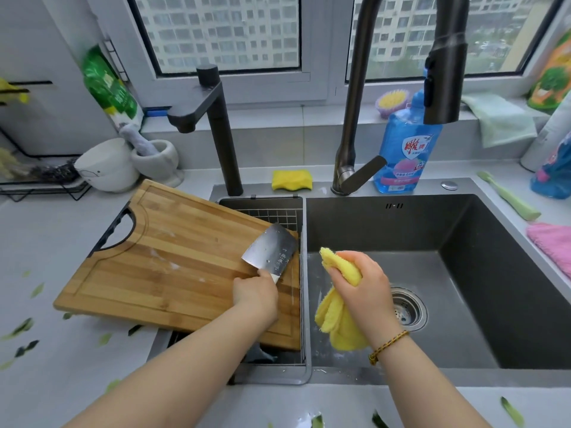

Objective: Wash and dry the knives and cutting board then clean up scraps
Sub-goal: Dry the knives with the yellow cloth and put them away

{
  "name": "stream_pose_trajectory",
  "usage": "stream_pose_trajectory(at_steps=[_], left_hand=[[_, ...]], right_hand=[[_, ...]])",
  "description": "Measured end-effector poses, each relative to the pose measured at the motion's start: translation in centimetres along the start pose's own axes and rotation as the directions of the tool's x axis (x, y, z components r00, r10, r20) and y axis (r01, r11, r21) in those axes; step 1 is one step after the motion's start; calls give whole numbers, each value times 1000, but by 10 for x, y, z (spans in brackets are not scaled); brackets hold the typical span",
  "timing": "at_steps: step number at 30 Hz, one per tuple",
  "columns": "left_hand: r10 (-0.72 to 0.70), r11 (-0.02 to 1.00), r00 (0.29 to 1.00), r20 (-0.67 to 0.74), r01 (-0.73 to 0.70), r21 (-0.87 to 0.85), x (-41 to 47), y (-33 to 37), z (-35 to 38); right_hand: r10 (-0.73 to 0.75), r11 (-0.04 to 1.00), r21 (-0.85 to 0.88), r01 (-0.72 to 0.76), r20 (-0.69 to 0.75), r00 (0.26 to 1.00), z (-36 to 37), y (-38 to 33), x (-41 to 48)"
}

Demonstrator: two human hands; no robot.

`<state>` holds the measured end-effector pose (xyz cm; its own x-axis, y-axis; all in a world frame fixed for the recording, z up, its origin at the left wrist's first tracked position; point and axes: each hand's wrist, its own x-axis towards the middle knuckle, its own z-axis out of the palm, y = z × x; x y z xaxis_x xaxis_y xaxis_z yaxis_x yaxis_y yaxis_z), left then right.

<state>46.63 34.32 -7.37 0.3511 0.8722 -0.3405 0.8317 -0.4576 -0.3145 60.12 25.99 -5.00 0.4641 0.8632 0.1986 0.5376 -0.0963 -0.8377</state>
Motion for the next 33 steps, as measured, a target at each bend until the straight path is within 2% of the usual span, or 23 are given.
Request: stream_pose_trajectory(at_steps=[3,7,10,16,19,24,26,28,29,31,32,33], left_hand=[[-124,975,991,41,130,-180,-2,-23,-10],[-194,949,974,115,216,-229,-3,-50,-16],[-226,934,970,96,243,-263,-4,-62,-20],[-239,921,971,-3,226,-316,-17,-90,-24],[-230,896,969,-86,176,-408,-31,-111,-24],[-193,886,957,-219,74,-458,-55,-126,-34],[-168,882,946,-276,19,-470,-60,-125,-38],[-155,871,931,-330,-29,-490,-63,-125,-42],[-148,867,925,-351,-49,-495,-64,-126,-43],[-142,867,918,-371,-65,-494,-64,-128,-43],[-143,871,917,-372,-63,-488,-63,-130,-43],[-144,874,918,-371,-58,-482,-62,-131,-42]], right_hand=[[-4,999,40,3,7,1000,3,-8,1],[10,996,91,-11,16,1000,6,-16,-1],[14,992,128,-14,1,1000,5,-19,-1],[15,990,142,-11,-23,1000,4,-26,4],[-67,991,110,72,-46,997,9,-39,14],[-168,982,68,174,-82,982,35,-80,44],[-226,974,16,226,-30,974,50,-98,51],[-340,937,-59,344,75,937,64,-109,49],[-425,890,-115,442,145,894,70,-113,44],[-597,720,-256,645,245,764,75,-115,38],[-644,643,-291,708,295,706,75,-114,38],[-660,605,-314,732,316,682,73,-112,41]])
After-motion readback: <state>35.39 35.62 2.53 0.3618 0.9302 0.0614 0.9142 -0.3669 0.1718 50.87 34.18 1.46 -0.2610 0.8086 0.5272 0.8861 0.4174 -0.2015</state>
